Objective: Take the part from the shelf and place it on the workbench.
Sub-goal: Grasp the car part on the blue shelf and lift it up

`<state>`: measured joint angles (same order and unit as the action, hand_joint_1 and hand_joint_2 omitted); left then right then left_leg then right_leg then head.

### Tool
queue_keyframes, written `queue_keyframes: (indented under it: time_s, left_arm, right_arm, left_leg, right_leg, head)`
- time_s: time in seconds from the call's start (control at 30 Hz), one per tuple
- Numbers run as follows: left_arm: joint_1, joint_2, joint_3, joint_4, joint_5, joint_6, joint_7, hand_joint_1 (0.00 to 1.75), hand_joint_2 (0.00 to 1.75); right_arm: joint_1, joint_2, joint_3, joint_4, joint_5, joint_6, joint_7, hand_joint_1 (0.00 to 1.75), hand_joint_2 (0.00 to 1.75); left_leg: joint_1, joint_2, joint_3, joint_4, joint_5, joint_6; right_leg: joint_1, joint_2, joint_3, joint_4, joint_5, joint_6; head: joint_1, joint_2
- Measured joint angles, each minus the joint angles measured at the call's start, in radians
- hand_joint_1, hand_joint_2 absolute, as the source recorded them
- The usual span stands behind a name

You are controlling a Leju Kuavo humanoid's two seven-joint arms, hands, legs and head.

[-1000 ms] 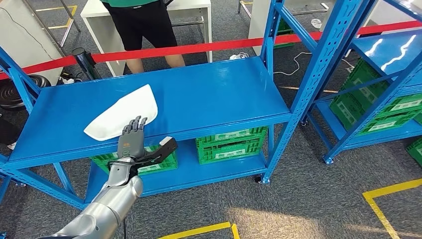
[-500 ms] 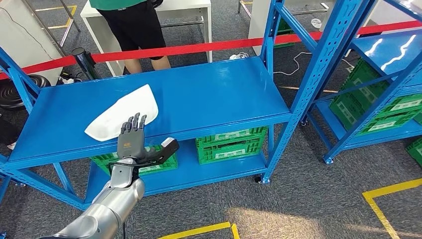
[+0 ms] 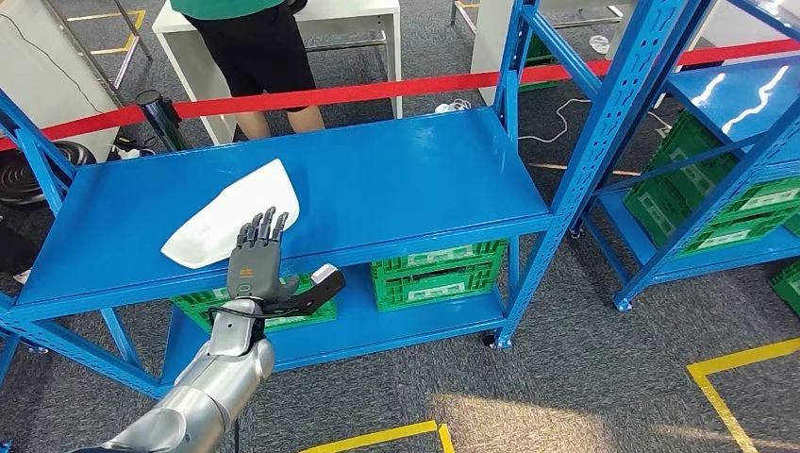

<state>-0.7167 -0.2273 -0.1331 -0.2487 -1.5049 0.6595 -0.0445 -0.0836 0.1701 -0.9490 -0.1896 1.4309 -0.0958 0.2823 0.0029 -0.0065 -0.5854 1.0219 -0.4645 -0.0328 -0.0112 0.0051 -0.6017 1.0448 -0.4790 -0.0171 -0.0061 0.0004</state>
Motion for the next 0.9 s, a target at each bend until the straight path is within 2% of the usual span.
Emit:
queue_keyframes:
  time_s: [0.4,0.47,0.53,0.6,0.9]
  left_arm:
    - [0.0,-0.015,-0.015,0.0,0.004,-0.014,-0.021,1.71,1.75]
    - [0.0,-0.015,-0.015,0.0,0.004,-0.014,-0.021,1.61,1.75]
    - [0.0,-0.015,-0.015,0.0,0.005,-0.012,-0.023,0.76,1.75]
    - [0.0,-0.015,-0.015,0.0,0.009,-0.012,-0.029,0.0,1.75]
    - [0.007,-0.012,-0.012,-0.003,0.078,-0.095,-0.116,0.0,1.75]
  right_arm:
    - [0.0,0.0,0.001,0.0,-0.014,0.0,0.0,0.0,0.0]
    - [0.0,0.0,0.001,0.0,-0.015,0.001,0.0,0.0,0.0]
    - [0.0,0.0,0.001,0.0,-0.016,0.003,0.0,0.0,0.0]
    - [0.0,0.0,0.001,0.0,-0.017,0.005,0.0,0.0,0.0]
    - [0.0,0.001,0.001,0.0,-0.021,0.019,0.0,0.0,0.0]
  left_leg:
    - [0.0,0.0,0.0,0.001,-0.001,0.001]
    - [0.0,0.0,0.0,0.001,-0.001,0.001]
    - [0.0,0.0,0.0,0.001,-0.001,0.001]
    - [0.0,0.0,0.0,0.001,-0.001,0.001]
    - [0.0,0.0,-0.001,0.001,-0.001,0.002]
  right_leg:
    - [0.0,0.0,0.0,0.0,0.0,0.0]
    - [0.0,0.0,0.0,0.0,0.0,0.0]
    - [0.0,0.0,0.0,0.0,0.0,0.0]
    - [0.0,0.0,0.0,0.0,0.0,0.0]
    - [0.0,0.0,0.0,0.0,0.0,0.0]
  head:
    - [0.0,0.0]
    - [0.0,0.0]
    - [0.0,0.0]
    - [0.0,0.0]
    - [0.0,0.0]
